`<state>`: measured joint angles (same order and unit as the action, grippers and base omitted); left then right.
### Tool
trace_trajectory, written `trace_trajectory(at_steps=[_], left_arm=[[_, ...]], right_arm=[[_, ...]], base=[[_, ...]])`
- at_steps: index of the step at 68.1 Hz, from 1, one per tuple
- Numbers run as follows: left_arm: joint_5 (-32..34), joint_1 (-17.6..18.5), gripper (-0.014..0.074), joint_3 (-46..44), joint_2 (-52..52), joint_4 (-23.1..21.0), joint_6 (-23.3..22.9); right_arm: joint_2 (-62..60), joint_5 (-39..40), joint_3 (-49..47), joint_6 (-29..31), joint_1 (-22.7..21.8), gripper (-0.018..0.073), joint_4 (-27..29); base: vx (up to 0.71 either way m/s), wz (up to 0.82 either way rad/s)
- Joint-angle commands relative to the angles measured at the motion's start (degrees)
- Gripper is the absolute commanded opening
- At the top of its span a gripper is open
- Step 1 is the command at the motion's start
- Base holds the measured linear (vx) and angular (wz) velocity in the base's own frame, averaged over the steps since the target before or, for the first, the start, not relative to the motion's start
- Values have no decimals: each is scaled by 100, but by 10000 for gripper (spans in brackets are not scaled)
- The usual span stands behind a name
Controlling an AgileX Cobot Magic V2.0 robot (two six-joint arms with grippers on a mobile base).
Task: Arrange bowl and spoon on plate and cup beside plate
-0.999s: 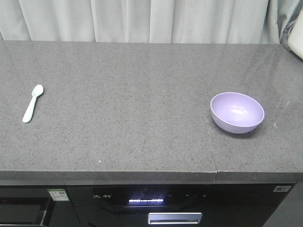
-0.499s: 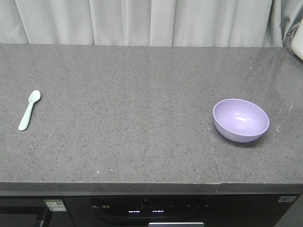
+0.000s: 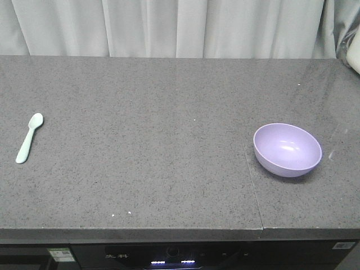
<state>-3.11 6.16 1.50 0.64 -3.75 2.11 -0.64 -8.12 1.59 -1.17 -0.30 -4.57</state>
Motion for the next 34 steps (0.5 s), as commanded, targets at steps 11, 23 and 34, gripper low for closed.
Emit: trace_trajectory(at_steps=[11,23,34], left_arm=[[402,22,-6,-175,38,-48,-20],[402,22,-6,-175,38,-48,-20],[402,22,-6,-175,38,-48,-20]], right_arm=[[-78,419,18,12,-14,-3,-74],[-78,419,18,12,-14,-3,-74],[-78,419,18,12,-14,-3,-74]], base=[[3,-1],[3,-1],[3,-1]])
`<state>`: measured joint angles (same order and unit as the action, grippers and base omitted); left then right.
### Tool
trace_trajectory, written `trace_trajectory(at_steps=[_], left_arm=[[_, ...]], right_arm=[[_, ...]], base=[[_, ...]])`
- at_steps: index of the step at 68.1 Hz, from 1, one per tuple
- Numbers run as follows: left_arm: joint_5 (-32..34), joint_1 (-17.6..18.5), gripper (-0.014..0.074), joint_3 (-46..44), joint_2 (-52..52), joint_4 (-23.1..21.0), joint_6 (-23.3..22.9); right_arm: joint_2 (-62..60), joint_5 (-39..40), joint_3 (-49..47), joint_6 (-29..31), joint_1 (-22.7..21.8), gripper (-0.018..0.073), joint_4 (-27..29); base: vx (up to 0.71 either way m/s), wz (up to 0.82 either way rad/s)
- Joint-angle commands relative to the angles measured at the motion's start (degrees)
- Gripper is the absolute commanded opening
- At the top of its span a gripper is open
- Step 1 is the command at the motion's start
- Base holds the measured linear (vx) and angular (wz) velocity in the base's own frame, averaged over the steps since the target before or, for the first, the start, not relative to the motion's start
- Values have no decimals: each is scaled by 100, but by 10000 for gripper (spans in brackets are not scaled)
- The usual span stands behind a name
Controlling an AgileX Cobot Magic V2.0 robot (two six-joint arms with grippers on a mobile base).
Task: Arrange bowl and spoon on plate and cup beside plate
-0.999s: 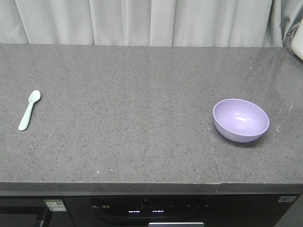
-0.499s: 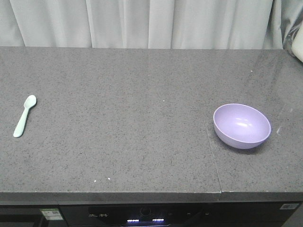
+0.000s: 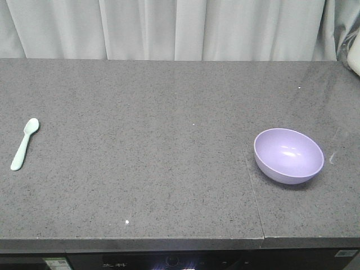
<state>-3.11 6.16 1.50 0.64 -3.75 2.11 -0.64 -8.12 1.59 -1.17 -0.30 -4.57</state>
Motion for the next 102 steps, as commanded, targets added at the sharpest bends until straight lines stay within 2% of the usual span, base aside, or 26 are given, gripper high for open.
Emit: trace_trajectory(at_steps=[1,102], left_arm=[[402,22,-6,-175,38,-48,-20],[402,22,-6,-175,38,-48,-20]], right_arm=[[-78,419,18,12,-14,-3,-74],[-78,419,18,12,-14,-3,-74]], base=[[3,0],[2,0]])
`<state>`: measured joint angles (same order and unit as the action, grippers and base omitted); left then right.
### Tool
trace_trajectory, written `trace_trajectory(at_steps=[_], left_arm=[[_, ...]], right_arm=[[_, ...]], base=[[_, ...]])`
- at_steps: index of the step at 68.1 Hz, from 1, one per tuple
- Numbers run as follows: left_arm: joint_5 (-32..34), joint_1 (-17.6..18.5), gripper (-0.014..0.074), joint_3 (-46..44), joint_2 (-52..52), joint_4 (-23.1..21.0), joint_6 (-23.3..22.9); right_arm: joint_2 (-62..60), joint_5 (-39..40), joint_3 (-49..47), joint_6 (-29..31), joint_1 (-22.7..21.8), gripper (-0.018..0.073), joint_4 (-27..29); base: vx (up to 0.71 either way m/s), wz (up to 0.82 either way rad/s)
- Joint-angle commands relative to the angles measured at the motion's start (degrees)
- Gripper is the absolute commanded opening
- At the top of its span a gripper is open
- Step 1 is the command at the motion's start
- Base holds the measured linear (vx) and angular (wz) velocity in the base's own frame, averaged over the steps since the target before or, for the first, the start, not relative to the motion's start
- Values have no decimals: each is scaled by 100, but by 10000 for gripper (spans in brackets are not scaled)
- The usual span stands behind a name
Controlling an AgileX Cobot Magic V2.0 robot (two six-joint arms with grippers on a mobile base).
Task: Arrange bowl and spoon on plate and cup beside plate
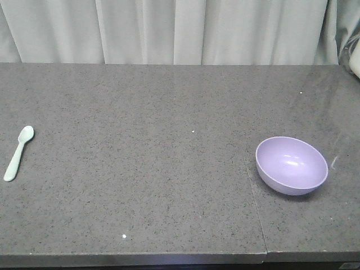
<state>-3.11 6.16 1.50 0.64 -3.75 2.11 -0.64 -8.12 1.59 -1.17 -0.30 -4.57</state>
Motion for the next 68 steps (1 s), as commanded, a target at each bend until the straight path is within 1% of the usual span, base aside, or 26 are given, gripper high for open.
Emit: trace_trajectory(at_steps=[1,68], left_arm=[[402,22,-6,-175,38,-48,-20],[457,22,-7,-175,38,-48,-20]], right_arm=[[-78,419,18,12,-14,-3,-74],[-78,424,13,12,-14,-3,-74]], base=[[0,0],[0,0]])
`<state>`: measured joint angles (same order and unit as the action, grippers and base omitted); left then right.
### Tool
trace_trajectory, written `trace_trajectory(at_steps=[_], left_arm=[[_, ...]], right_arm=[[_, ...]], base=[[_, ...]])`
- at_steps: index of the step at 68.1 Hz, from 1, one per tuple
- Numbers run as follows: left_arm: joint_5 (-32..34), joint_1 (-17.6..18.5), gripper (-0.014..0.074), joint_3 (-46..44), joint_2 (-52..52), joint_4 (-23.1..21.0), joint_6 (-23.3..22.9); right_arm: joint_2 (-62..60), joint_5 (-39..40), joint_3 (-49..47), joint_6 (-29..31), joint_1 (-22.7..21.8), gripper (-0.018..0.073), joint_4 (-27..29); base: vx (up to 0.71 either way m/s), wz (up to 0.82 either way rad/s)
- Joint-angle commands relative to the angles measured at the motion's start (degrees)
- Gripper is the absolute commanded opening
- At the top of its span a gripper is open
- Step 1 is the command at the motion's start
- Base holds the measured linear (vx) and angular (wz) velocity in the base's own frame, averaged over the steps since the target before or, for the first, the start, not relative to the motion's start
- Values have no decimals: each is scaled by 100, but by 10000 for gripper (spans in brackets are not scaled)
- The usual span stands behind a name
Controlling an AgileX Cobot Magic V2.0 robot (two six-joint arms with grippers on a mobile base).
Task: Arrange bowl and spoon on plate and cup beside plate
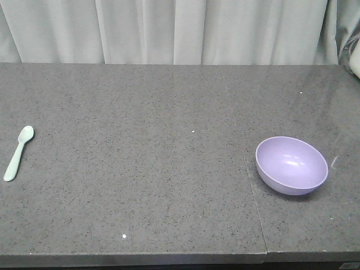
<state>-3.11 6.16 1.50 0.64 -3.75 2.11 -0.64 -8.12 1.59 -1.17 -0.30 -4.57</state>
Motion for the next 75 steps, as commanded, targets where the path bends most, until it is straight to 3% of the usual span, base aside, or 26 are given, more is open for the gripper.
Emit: trace_trajectory(at_steps=[1,11,18,32,33,40,55,75], left_arm=[[476,22,-7,-175,38,-48,-20],[740,22,-7,-277,38,-144,-112],[570,22,-7,-863,25,-244,-211],[-889,22,-7,-2637,-693,-37,-155],[-1899,22,-7,-3748,-1688,415,-155],[-2809,22,-7,-4398,-2499,515,-155],[-3889,22,-7,-4630,-3590,512,-211],[-3915,22,4,-4630,-3905,518,-258]], right_arm=[[-78,424,13,12,-14,-3,-74],[-78,731,-59,10,-14,-3,-77],[-78,716,-578,-21,-14,-3,-57],[596,-545,-2379,181,-14,-3,-86],[1429,-1381,-3350,367,-14,-3,-75],[2083,-1841,-3827,430,-14,-3,-88],[3026,-2840,-3967,449,-14,-3,216],[3543,-3083,-3967,473,-14,3,141]], base=[[0,0],[0,0],[0,0],[0,0],[0,0],[0,0],[0,0],[0,0]])
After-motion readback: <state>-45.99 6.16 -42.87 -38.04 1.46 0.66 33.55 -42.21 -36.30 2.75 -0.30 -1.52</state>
